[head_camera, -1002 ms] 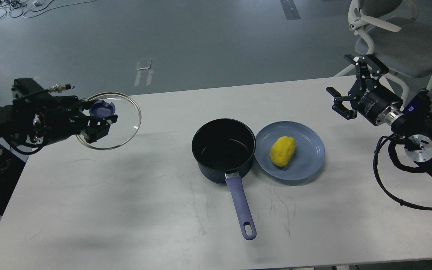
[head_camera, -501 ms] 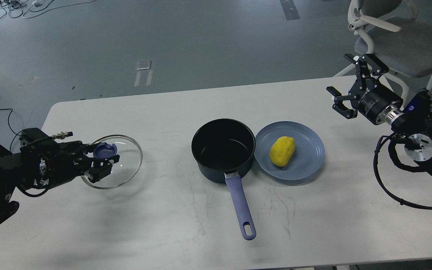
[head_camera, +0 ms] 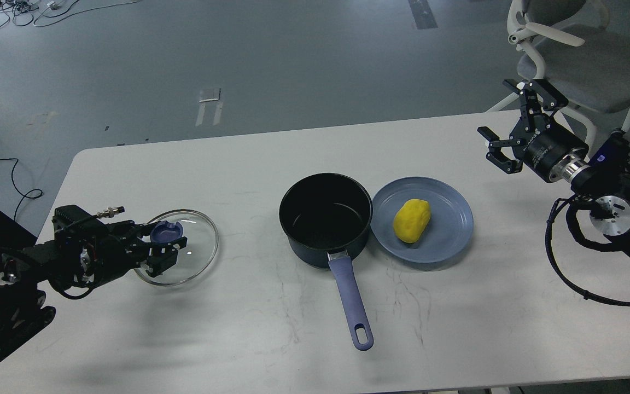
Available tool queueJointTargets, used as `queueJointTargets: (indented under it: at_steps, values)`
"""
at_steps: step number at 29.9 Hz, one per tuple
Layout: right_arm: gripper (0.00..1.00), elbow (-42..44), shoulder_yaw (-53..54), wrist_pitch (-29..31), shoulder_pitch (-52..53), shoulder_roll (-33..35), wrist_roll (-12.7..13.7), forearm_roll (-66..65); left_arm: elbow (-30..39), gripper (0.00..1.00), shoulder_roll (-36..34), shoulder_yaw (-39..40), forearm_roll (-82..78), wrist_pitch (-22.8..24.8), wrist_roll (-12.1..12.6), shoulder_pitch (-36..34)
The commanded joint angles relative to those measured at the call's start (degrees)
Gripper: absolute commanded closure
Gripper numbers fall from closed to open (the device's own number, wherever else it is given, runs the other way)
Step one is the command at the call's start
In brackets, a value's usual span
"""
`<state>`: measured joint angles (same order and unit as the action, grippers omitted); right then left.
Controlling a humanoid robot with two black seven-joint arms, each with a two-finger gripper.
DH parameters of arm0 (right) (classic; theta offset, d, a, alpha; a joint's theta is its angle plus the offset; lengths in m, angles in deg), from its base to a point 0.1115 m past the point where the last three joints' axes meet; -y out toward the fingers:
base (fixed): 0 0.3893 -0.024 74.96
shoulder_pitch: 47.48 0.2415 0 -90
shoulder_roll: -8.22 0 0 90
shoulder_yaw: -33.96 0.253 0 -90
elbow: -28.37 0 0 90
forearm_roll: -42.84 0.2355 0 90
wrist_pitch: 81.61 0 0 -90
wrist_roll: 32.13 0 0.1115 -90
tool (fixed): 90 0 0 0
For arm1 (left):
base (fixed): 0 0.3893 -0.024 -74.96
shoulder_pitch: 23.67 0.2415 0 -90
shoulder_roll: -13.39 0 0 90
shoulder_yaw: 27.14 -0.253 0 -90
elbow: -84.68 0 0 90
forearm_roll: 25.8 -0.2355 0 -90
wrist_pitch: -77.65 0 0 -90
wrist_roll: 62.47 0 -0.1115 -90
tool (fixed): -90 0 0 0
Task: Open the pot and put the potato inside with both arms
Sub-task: 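Lower the lid onto the table beside the pan and release it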
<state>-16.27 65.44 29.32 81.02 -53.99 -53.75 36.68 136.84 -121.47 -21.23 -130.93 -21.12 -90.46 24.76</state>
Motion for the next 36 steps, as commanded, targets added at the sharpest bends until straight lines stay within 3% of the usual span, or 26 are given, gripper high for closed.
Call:
queueJointTargets:
  at_steps: [1, 12, 14, 16, 23, 25, 36]
  values:
    - [0.0, 0.0, -0.1, -0.01, 0.0, -0.02, -0.01, 0.0, -0.92, 0.56, 0.65, -0.01, 0.01, -0.28, 0.0, 0.61]
    - [0.0, -0.09, -0.1, -0.01, -0.17, 0.07, -0.01, 0.0, -2.41, 0.46, 1.79, -0.01, 0.01, -1.16, 0.0, 2.11]
    - [0.0, -0.09, -0.1, -0.1, -0.18, 0.07, -0.01, 0.0, -2.41, 0.3, 1.79, -0.01, 0.01, -1.25, 0.0, 2.11]
    - [0.0, -0.09, -0.1, -0.01, -0.18, 0.07, -0.01, 0.0, -2.5, 0.2, 1.97, 0.08, 0.01, -1.25, 0.0, 2.11]
    - [0.0, -0.09, -0.1, -0.27, -0.18, 0.07, -0.01, 0.0, -3.56, 0.13, 2.93, 0.43, 0.1, -2.13, 0.0, 2.54]
    - [0.0, -0.09, -0.19, -0.54, -0.18, 0.07, -0.01, 0.0, -3.56, 0.05, 3.02, 0.86, 0.27, -2.13, 0.0, 2.72]
    - [0.0, -0.09, -0.27, -0.54, -0.18, 0.07, -0.01, 0.0, 1.44, 0.02, -0.22, 1.13, 7.56, -1.6, 0.0, 1.23]
